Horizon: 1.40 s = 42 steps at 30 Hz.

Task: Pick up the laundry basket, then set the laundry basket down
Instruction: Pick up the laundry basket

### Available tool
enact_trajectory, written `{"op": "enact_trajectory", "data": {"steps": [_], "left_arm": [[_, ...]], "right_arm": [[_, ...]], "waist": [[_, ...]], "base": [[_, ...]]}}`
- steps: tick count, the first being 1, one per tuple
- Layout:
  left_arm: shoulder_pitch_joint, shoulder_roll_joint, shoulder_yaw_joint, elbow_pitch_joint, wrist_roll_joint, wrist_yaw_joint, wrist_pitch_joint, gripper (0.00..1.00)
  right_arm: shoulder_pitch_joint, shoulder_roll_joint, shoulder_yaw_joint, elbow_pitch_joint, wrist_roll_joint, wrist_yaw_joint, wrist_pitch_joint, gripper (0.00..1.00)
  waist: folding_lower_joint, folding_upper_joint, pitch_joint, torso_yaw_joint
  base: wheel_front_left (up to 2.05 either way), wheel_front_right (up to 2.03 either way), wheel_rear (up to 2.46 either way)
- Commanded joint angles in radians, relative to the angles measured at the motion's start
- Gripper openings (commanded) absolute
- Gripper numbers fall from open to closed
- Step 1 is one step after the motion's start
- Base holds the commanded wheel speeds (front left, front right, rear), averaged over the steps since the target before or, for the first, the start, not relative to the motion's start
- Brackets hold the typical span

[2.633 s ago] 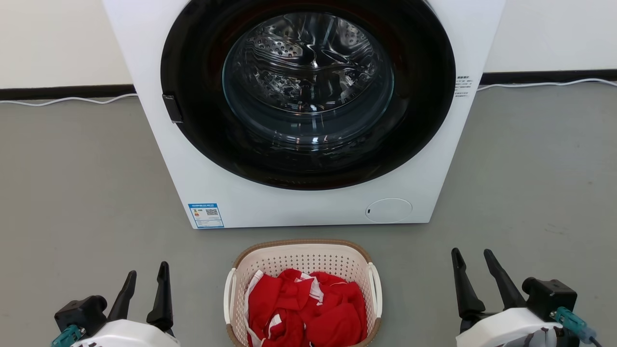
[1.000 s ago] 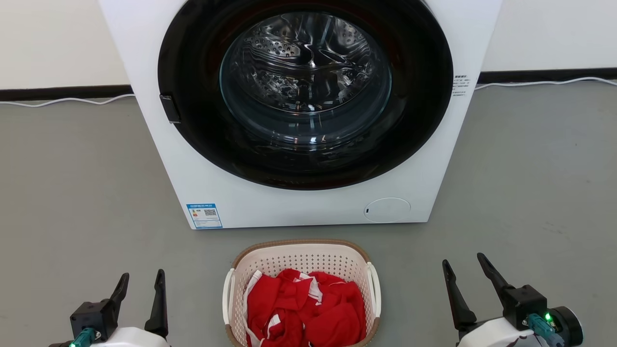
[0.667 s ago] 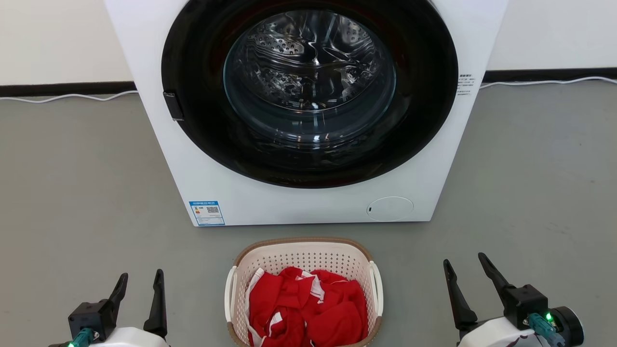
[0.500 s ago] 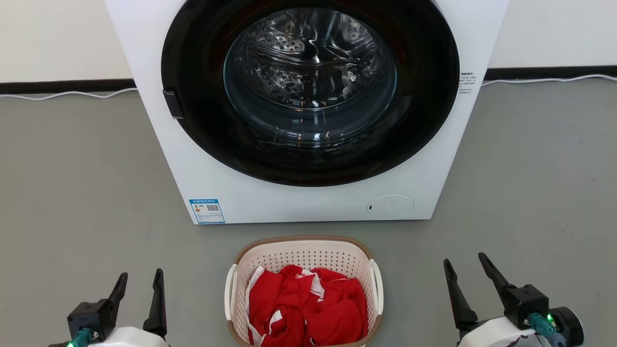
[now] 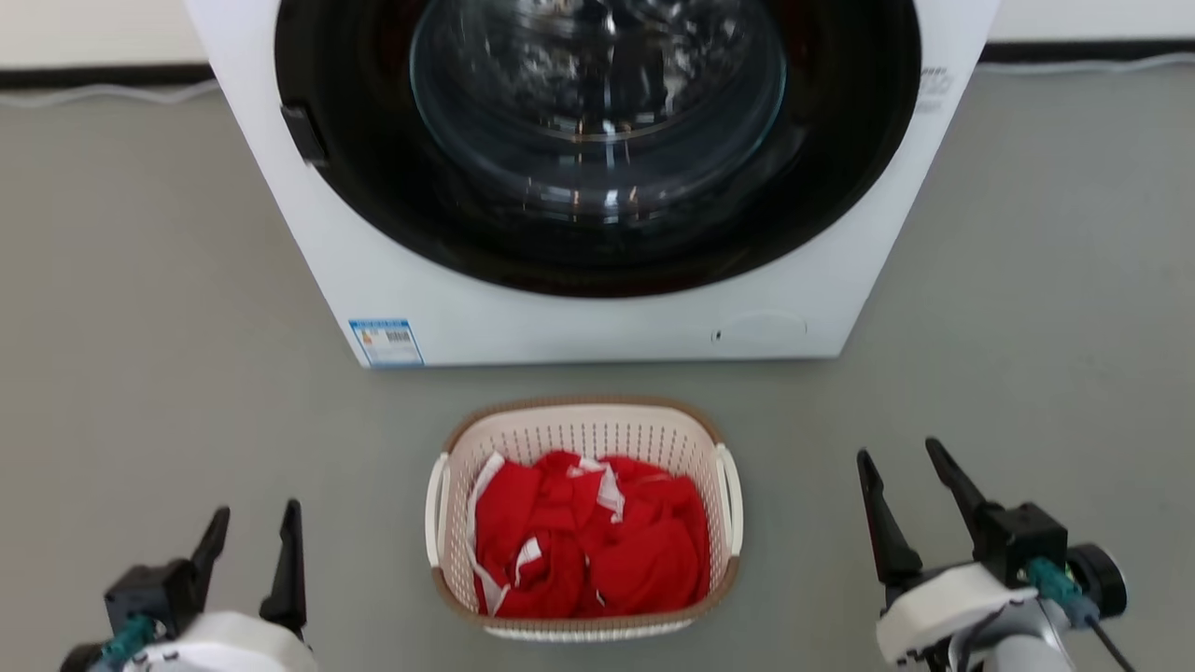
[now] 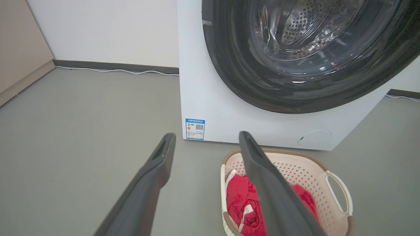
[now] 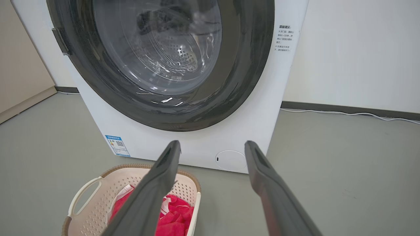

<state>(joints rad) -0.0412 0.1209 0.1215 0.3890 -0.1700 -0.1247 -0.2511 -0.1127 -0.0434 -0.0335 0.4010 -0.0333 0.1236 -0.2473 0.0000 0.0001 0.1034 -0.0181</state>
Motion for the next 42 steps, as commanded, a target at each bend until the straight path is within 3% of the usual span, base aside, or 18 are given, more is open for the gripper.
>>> {"op": "enact_trajectory", "data": {"steps": [1, 12, 22, 42], "left_arm": [[-0.069, 0.034, 0.02, -0.019, -0.017, -0.006, -0.011, 1.0], [-0.222, 0.131, -0.045, -0.017, -0.142, -0.006, -0.011, 1.0], [-0.363, 0.168, -0.097, -0.015, -0.222, -0.006, -0.011, 1.0], [-0.484, 0.187, -0.197, 0.002, -0.257, -0.006, -0.011, 1.0]], "right_arm": [[-0.054, -0.007, 0.027, -0.024, 0.011, 0.007, -0.015, 1.0], [-0.226, -0.007, 0.067, 0.004, 0.039, 0.007, -0.015, 1.0], [-0.362, -0.007, 0.083, 0.048, 0.066, 0.007, -0.015, 1.0], [-0.467, -0.007, 0.109, 0.116, 0.087, 0.007, -0.015, 1.0]], "waist": [[0.0, -0.0001, 0.063, 0.001], [0.0, -0.0001, 0.332, 0.005], [0.0, -0.0001, 0.53, 0.005], [0.0, -0.0001, 0.695, 0.015]], "base": [[0.0, 0.0, 0.0], [0.0, 0.0, 0.0], [0.0, 0.0, 0.0], [0.0, 0.0, 0.0]]}}
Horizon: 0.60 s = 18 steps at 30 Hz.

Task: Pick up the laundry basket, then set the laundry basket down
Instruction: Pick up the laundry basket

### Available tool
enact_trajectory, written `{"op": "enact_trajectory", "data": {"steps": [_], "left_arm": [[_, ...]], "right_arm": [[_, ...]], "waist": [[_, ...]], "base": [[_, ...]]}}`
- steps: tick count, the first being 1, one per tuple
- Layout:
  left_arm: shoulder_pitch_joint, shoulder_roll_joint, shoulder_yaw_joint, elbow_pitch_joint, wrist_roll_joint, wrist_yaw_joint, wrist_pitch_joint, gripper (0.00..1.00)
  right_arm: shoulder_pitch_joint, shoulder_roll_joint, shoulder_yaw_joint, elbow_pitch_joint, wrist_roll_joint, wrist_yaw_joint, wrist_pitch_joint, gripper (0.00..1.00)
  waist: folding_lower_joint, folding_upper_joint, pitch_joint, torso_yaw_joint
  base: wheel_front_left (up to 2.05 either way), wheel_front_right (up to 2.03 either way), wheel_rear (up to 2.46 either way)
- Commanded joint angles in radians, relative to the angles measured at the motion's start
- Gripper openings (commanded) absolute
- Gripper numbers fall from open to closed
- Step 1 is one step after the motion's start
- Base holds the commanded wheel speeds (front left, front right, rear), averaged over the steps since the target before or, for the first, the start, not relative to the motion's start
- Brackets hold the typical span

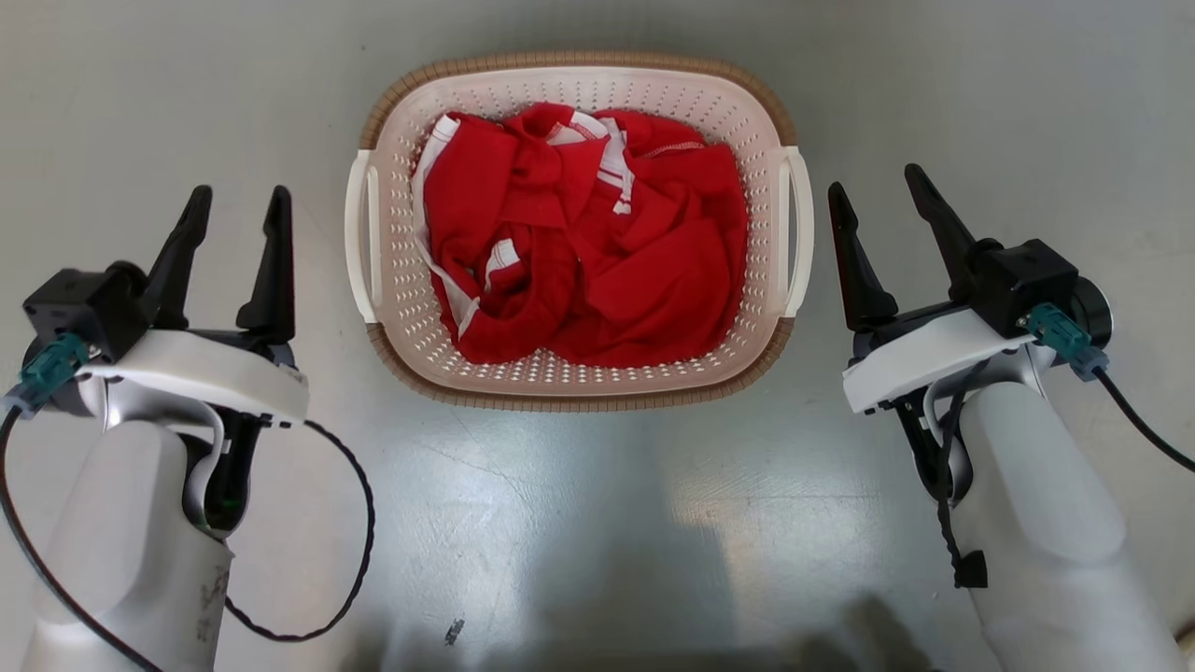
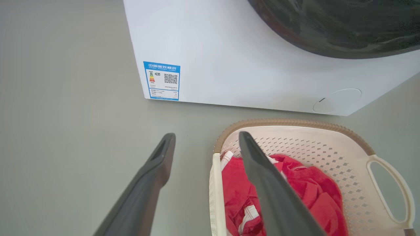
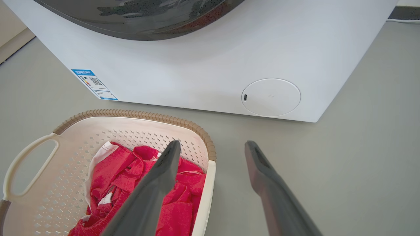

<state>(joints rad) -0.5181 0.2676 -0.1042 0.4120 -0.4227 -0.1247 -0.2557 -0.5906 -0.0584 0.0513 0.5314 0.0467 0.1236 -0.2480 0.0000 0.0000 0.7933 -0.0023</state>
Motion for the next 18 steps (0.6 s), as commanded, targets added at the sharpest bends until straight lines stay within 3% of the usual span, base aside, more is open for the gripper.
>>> {"op": "enact_trajectory", "data": {"steps": [1, 18], "left_arm": [[-0.011, 0.042, 0.023, -0.022, -0.005, -0.006, -0.006, 1.0], [-0.059, 0.086, -0.052, -0.057, -0.032, -0.006, -0.006, 1.0]], "right_arm": [[0.008, 0.008, 0.027, -0.014, 0.01, 0.007, -0.014, 1.0], [-0.042, 0.008, 0.068, -0.008, 0.055, 0.007, -0.014, 1.0]], "waist": [[0.0, 0.0, 0.012, -0.002], [0.0, 0.0, 0.118, -0.022]], "base": [[0.0, 0.0, 0.0], [0.0, 0.0, 0.0]]}}
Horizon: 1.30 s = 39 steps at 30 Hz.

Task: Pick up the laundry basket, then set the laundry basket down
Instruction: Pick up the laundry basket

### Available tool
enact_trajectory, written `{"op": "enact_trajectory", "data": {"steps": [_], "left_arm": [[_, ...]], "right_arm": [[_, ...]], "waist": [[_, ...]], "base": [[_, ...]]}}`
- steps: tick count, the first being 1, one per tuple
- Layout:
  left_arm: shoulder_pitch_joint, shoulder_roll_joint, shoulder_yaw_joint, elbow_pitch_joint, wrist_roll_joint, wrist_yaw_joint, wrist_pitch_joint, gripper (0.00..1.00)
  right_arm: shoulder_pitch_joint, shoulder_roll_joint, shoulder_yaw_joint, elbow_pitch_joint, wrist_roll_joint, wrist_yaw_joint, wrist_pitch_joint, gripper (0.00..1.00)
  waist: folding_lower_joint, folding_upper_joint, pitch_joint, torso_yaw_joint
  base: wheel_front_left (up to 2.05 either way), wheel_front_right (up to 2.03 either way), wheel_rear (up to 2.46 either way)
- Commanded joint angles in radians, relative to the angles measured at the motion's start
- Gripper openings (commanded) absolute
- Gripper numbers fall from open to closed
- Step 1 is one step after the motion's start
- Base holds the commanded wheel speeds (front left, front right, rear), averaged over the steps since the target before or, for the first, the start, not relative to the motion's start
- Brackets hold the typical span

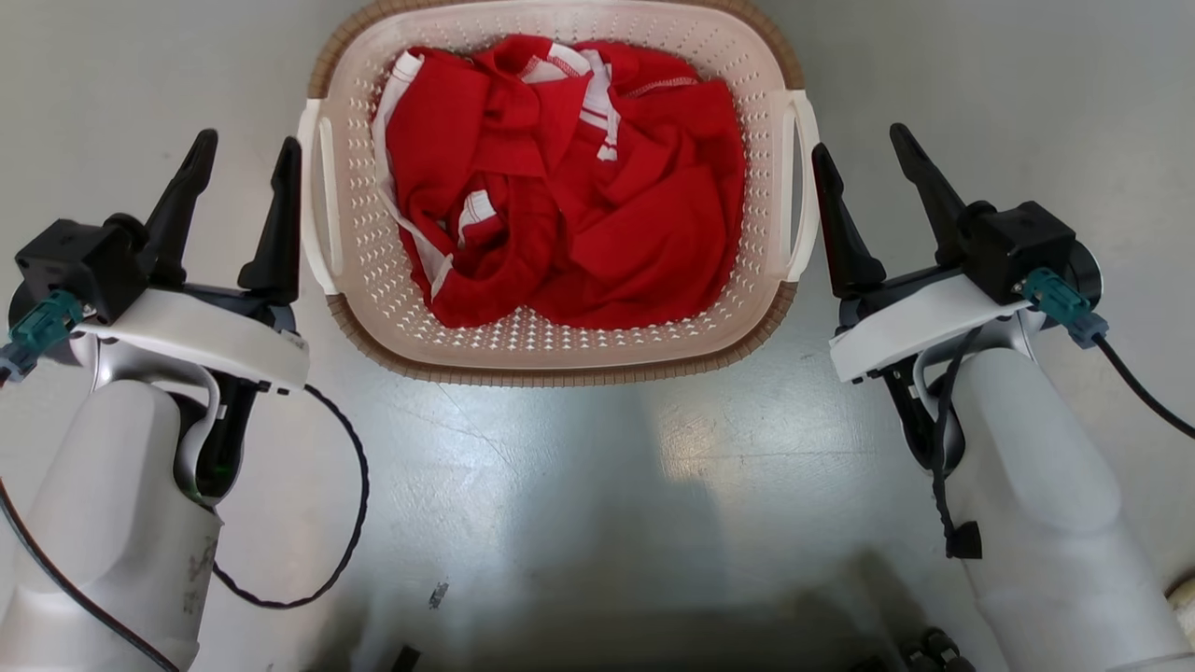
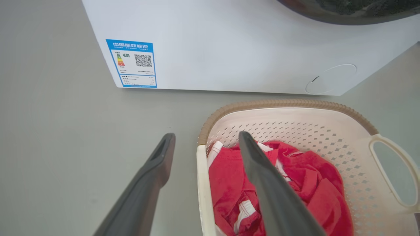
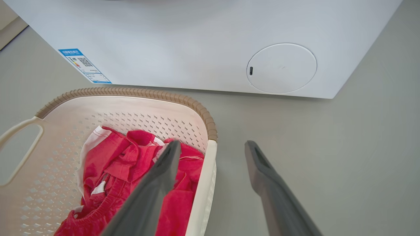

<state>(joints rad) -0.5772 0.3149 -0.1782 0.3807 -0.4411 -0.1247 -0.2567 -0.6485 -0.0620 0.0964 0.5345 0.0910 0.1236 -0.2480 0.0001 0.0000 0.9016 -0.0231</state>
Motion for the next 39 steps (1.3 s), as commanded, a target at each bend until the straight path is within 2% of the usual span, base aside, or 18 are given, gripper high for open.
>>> {"op": "enact_trajectory", "data": {"steps": [1, 15, 39], "left_arm": [[-0.003, 0.04, 0.018, -0.029, -0.015, -0.006, -0.005, 1.0], [-0.026, 0.043, -0.038, -0.042, -0.028, -0.006, -0.005, 1.0], [-0.053, 0.06, -0.104, 0.021, -0.059, -0.006, -0.005, 1.0]], "right_arm": [[0.014, 0.012, 0.024, -0.011, 0.011, 0.007, -0.014, 1.0], [-0.013, 0.012, 0.064, 0.031, 0.045, 0.007, -0.014, 1.0], [-0.029, 0.012, 0.127, 0.086, 0.126, 0.007, -0.014, 1.0]], "waist": [[0.0, 0.0, 0.016, -0.001], [0.0, 0.0, 0.064, 0.004], [0.0, 0.0, 0.121, 0.014]], "base": [[0.0, 0.0, 0.0], [0.0, 0.0, 0.0], [0.0, 0.0, 0.0]]}}
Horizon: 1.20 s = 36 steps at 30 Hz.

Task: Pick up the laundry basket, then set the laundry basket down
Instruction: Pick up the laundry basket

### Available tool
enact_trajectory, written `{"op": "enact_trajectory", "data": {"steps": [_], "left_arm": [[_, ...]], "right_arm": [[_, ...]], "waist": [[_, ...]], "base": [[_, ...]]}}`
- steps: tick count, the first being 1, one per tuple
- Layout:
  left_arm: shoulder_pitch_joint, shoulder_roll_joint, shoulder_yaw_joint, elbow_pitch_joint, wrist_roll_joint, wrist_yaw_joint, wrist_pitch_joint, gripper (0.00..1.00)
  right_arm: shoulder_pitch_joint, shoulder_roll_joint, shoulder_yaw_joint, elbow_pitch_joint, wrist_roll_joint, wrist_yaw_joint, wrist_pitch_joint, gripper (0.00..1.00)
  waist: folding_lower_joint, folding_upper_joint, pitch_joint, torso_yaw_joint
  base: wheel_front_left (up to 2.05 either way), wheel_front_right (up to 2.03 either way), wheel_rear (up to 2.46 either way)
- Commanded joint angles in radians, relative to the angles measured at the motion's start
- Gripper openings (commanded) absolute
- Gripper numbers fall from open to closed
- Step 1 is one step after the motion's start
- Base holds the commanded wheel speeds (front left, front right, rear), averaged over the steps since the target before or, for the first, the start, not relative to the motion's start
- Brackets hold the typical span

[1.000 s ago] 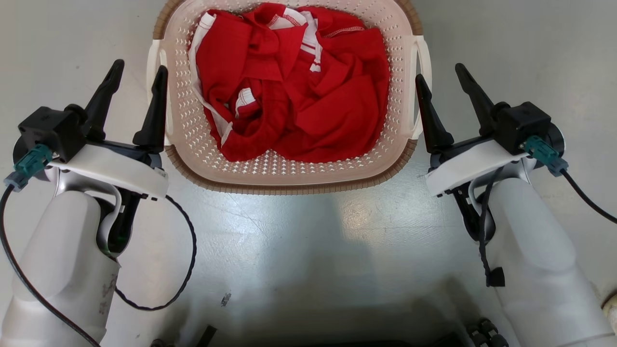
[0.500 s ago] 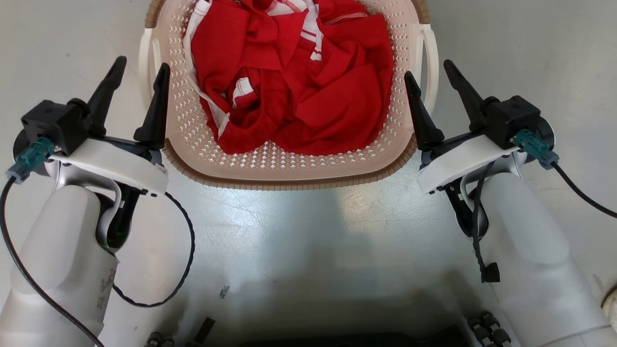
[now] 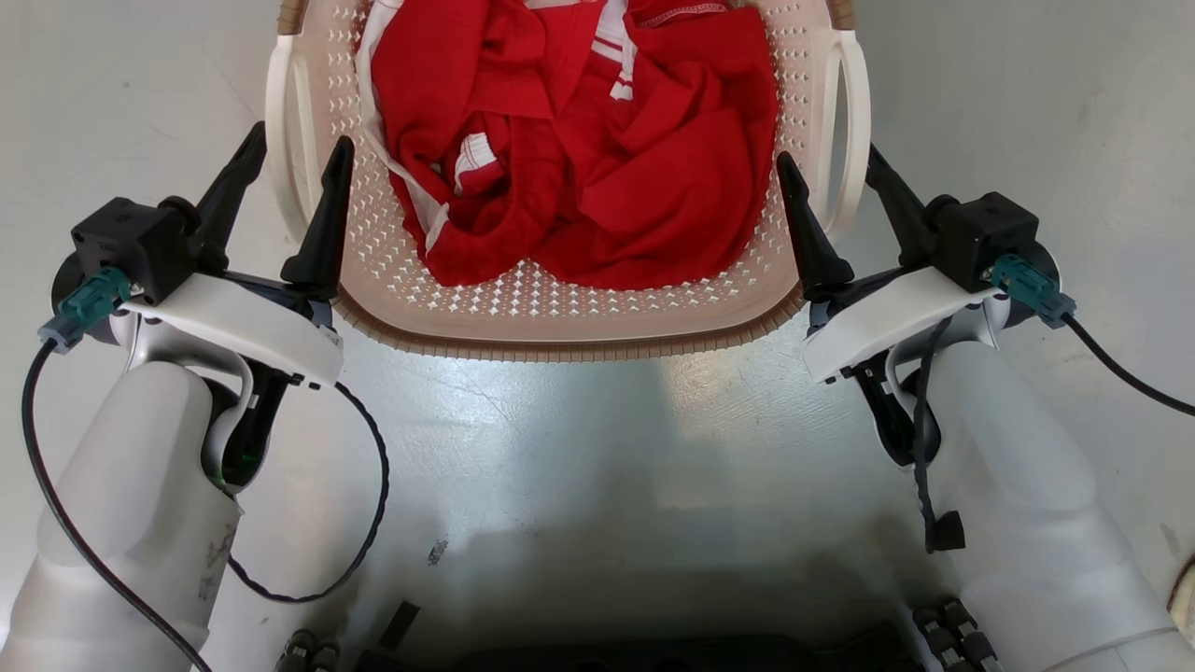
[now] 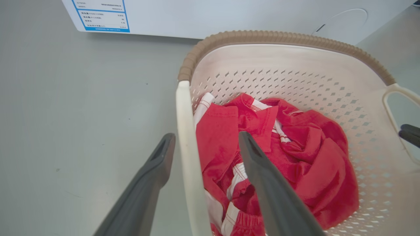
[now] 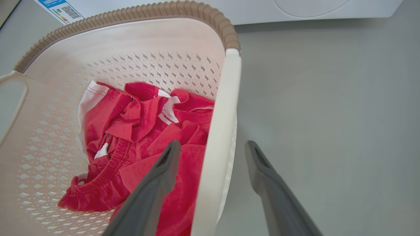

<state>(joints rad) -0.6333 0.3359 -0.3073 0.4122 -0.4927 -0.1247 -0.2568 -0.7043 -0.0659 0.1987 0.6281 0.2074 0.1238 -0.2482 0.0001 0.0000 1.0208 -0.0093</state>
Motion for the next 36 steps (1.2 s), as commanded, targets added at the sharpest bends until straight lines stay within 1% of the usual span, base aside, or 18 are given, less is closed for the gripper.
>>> {"op": "enact_trajectory", "data": {"steps": [1, 14, 28, 36], "left_arm": [[0.002, 0.04, 0.024, -0.009, -0.009, -0.006, -0.005, 1.0], [0.0, 0.046, -0.012, 0.011, -0.017, -0.006, -0.005, 1.0], [-0.057, 0.052, -0.088, 0.137, -0.066, -0.006, -0.005, 1.0], [-0.107, 0.055, -0.155, 0.227, -0.109, -0.006, -0.005, 1.0]], "right_arm": [[0.025, 0.016, 0.028, -0.005, 0.016, 0.007, -0.014, 1.0], [0.008, 0.016, 0.058, 0.036, 0.049, 0.007, -0.014, 1.0], [-0.037, 0.016, 0.081, 0.142, 0.105, 0.007, -0.014, 1.0], [-0.068, 0.016, 0.112, 0.208, 0.141, 0.007, -0.014, 1.0]], "waist": [[-0.0001, 0.0, 0.004, 0.001], [-0.0001, 0.0, 0.018, 0.007], [-0.0001, 0.0, -0.003, 0.013], [-0.0001, 0.0, -0.011, 0.018]], "base": [[0.0, 0.0, 0.0], [0.0, 0.0, 0.0], [0.0, 0.0, 0.0], [0.0, 0.0, 0.0]]}}
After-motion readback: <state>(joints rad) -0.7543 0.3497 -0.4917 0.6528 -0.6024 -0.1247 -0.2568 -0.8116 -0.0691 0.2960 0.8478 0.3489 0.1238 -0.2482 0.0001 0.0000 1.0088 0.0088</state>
